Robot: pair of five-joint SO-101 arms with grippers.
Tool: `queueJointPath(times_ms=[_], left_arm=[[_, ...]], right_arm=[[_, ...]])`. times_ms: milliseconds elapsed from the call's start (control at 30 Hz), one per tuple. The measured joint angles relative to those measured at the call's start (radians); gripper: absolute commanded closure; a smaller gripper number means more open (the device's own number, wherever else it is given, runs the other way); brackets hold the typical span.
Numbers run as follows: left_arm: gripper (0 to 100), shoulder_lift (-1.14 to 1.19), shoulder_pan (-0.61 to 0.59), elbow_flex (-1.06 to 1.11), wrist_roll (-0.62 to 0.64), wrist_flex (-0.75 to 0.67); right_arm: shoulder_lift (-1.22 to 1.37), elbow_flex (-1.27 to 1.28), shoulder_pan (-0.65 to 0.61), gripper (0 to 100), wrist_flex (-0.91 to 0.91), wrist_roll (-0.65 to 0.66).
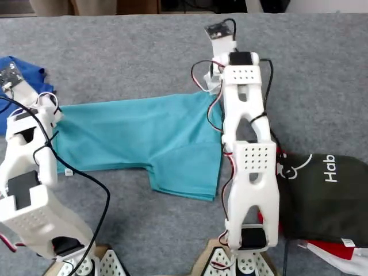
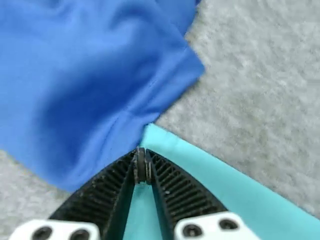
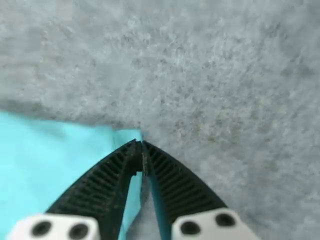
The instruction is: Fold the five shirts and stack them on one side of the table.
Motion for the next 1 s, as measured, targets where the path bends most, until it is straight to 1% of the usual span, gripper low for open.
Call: queueJointPath(times_ms=[133,233,333,433,600,733,867,1000], left_arm=[[98,0.008,-0.023,-0.009,0.0,0.0],[98,0.008,-0.023,-0.012,0.0,0.017],[98,0.014,-0.023,-0.048,0.0,0.048],[98,0.014,-0.031,-0.063,0.0,0.051],[98,0.014,-0.032,-0.068,0.0,0.051],[98,0.018,-0.032,-0.087,0.0,0.051],[98,0.077,-0.032,-0.129,0.0,0.052],[98,0.101,-0.032,-0.158,0.0,0.061]], right_arm=[[0.0,-0.104,-0.074,99.4,0.181,0.133],[0.0,-0.147,-0.152,99.4,0.299,0.227],[-0.003,-0.141,-0.189,99.4,0.318,0.282],[-0.051,-0.066,-0.204,99.4,0.318,0.341],[-0.235,0.206,-0.212,99.4,0.318,0.453],[-0.439,0.489,-0.219,99.4,0.298,0.565],[-0.68,0.839,-0.275,99.3,0.155,0.671],[-0.936,1.25,-0.382,98.4,-0.051,0.713]])
